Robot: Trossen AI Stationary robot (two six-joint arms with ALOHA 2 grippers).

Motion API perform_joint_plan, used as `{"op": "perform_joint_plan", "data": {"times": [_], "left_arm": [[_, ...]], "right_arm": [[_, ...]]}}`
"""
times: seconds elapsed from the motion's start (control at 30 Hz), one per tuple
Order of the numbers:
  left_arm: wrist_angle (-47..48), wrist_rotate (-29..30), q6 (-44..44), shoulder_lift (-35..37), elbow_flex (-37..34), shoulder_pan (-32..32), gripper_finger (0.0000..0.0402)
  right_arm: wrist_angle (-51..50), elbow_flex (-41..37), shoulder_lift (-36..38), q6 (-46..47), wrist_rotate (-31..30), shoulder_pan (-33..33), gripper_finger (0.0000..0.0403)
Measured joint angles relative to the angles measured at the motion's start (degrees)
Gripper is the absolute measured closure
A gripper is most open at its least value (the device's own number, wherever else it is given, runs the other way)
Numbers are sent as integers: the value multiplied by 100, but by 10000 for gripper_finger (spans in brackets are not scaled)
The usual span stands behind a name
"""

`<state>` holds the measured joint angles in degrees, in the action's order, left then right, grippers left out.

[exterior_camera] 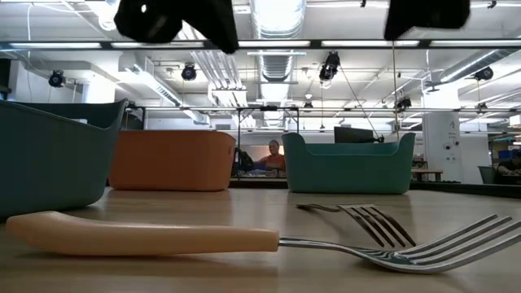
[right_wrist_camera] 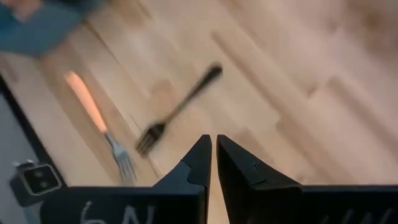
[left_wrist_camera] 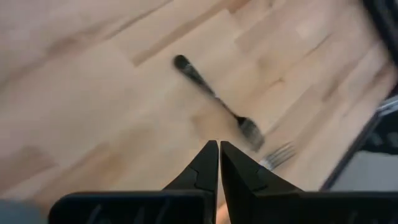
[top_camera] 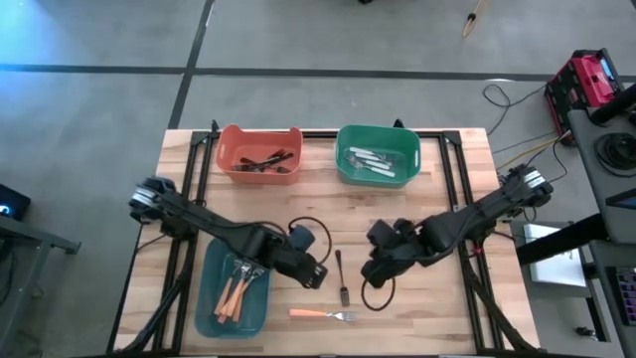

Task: Sort silverware by color (type)
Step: Put the black fork into the orange bin

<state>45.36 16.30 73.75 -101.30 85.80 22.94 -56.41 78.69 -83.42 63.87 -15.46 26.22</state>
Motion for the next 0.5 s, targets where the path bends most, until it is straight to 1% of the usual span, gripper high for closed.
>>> {"op": "perform_joint_plan", "data": {"times": [0.07,0.13,0.27,0.33,0.5], "left_arm": [[564,66,-36,-83,361,0,401],[911,124,-201,-92,528,0,401],[1047,244,-594,125,537,-3,401],[1114,297,-871,286,533,-7,401],[1200,431,-1821,717,482,1,401]], "right_arm": [[160,-211,-88,327,252,-12,385],[465,-339,-172,605,530,-56,385],[870,-359,-561,903,854,-194,385],[890,-234,-776,981,998,-299,385],[979,62,-1301,1150,1102,-534,385]]}}
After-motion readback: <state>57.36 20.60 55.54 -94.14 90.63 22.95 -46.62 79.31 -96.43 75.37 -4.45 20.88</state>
